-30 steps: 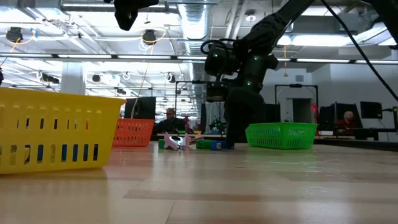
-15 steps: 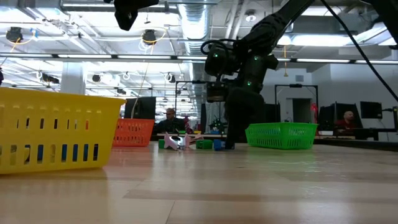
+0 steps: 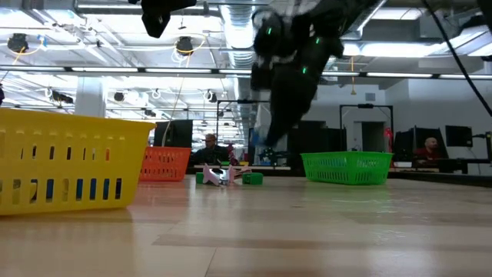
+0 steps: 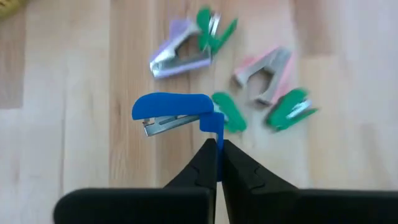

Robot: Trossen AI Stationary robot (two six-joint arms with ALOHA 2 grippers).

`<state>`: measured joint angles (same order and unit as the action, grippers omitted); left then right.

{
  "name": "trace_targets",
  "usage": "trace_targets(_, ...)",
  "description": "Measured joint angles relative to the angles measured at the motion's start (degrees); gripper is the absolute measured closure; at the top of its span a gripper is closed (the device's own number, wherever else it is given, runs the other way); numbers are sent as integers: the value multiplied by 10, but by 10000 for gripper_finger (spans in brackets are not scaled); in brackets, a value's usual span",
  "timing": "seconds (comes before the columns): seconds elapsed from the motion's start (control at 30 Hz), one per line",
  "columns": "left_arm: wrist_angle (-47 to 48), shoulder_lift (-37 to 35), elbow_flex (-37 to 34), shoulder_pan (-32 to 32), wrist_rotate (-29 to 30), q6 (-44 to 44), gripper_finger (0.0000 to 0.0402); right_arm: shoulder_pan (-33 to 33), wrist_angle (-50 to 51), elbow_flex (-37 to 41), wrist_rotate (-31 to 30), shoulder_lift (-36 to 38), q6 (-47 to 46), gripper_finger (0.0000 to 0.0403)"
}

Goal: Pick and place Stapler, Stapler remover, tape
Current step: Put the blue stapler into the yellow basket

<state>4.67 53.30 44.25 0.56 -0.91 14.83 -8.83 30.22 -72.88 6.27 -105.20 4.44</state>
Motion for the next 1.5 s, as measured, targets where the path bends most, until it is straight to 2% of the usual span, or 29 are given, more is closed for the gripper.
trace_targets(0.17,0,0,0,0,0,0,275,18,13,-18,-57,55,0,402)
trace_targets(0.47,-6,0,0,0,9,5,275,74,13,-56,-227,139,34,403)
trace_targets(0.77,-12,0,0,0,19,36,275,135,24,-91,-400,161,99,403)
trace_targets(1.13,-23,21,1,0,30,63,264,166,23,-112,-442,155,112,403)
trace_targets(1.3,-25,60,1,3,30,124,218,175,19,-112,-458,155,131,403)
trace_targets(1.5,-53,100,1,3,30,126,160,182,17,-112,-470,155,139,403)
